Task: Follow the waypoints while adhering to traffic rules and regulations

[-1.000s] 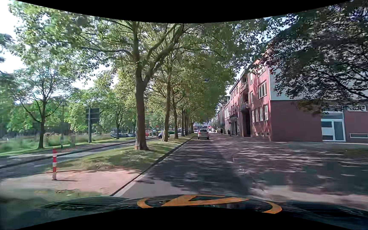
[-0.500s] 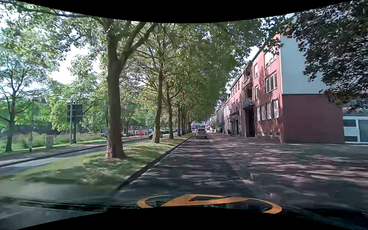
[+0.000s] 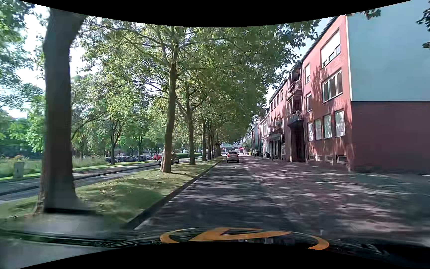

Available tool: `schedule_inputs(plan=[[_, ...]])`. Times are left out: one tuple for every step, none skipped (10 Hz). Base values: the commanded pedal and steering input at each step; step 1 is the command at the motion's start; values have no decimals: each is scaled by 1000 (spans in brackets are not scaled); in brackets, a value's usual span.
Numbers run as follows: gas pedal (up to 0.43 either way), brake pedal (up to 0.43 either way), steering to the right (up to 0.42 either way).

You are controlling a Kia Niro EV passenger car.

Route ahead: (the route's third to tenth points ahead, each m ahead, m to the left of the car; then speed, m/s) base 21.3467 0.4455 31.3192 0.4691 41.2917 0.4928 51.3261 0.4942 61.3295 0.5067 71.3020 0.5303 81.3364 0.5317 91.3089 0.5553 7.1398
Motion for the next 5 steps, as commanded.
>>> schedule_inputs(plan=[[110,0,6],[110,0,6],[110,0,6],[110,0,5],[110,0,4]])
